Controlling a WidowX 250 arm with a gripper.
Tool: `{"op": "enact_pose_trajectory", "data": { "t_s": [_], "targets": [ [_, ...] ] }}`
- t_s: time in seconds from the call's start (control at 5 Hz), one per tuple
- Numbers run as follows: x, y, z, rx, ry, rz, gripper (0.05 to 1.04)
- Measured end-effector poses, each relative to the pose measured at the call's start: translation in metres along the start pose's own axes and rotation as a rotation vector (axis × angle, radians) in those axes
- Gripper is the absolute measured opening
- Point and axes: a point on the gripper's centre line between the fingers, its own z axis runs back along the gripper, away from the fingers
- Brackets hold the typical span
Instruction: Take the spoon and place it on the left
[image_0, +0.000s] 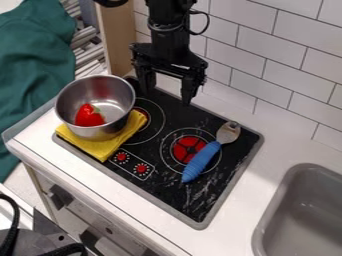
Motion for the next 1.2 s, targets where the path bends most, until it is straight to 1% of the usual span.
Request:
{"op": "enact_pose_trajectory", "data": {
  "t_s": [0.2, 0.4, 0.6, 0.8, 1.0, 1.2],
  "targets": [
    [-0.008, 0.000, -0.011, -0.002, 0.041, 0.008, 1.010],
    [-0.015, -0.015, -0.025, -0.013, 0.057, 0.000, 1.010],
    [-0.023, -0.030, -0.043, -0.018, 0.078, -0.020, 1.010],
    [-0.026, -0.039, -0.054, -0.034, 0.068, -0.011, 1.010],
    [-0.024, -0.044, -0.066, -0.060, 0.053, -0.025, 1.010],
    [-0.026, -0.050, -0.073, -0.048, 0.057, -0.046, 1.010]
  ]
}}
